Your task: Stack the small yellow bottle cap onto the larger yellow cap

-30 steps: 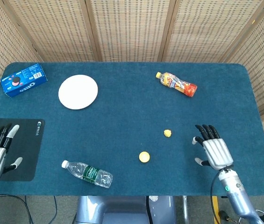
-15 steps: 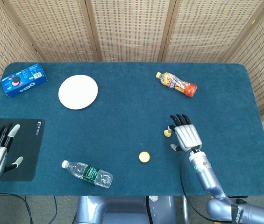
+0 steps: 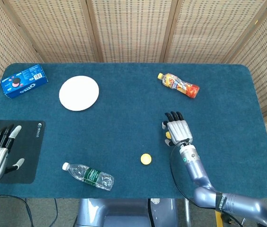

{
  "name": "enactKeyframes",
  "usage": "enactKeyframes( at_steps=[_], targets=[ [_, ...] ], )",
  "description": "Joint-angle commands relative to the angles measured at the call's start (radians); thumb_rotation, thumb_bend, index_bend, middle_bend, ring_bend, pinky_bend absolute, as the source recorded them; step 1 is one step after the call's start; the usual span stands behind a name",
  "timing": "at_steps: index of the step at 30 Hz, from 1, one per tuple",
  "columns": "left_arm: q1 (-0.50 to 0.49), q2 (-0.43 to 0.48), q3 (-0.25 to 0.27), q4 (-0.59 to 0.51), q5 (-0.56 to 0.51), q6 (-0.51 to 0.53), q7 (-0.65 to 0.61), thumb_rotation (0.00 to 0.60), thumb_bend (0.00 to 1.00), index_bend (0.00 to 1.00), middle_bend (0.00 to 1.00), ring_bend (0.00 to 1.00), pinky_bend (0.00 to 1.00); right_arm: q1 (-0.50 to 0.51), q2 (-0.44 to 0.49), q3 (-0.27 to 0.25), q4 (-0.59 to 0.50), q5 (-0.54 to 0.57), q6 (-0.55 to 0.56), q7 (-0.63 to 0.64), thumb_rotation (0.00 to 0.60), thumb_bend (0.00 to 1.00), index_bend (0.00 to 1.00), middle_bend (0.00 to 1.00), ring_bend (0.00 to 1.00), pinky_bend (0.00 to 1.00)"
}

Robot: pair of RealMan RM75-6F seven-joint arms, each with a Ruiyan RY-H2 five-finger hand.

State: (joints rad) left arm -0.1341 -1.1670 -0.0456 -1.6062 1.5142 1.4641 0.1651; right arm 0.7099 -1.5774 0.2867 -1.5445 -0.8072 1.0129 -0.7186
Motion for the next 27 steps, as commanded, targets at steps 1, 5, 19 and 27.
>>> enactKeyframes(
  at_steps=[1,5,19,27],
  targets=[
    [-0.001,0.0,0.0,0.001,-0.001,-0.002,-0.001,0.6,0.21,0.0,0.0,0.0,0.0,0.022,-0.02,-0.01,0.04,0.026,-0.01,-0.012,0.6,0.23,0.38,0.09,0.0,0.04],
    [-0.003,-0.001,0.0,0.002,-0.003,-0.005,0.002,0.6,0.21,0.0,0.0,0.0,0.0,0.03,-0.031,-0.021,0.083,0.054,-0.016,-0.009,0.6,0.23,0.38,0.09,0.0,0.04],
    [-0.009,-0.008,0.005,-0.006,-0.001,-0.013,0.027,0.6,0.22,0.0,0.0,0.0,0.0,0.039,-0.053,-0.054,0.171,0.092,-0.049,0.026,0.6,0.23,0.38,0.09,0.0,0.04],
    [-0.012,-0.01,0.004,-0.004,-0.008,-0.02,0.029,0.6,0.21,0.0,0.0,0.0,0.0,0.051,-0.073,-0.067,0.2,0.099,-0.06,0.04,0.6,0.23,0.4,0.09,0.0,0.04]
  ],
)
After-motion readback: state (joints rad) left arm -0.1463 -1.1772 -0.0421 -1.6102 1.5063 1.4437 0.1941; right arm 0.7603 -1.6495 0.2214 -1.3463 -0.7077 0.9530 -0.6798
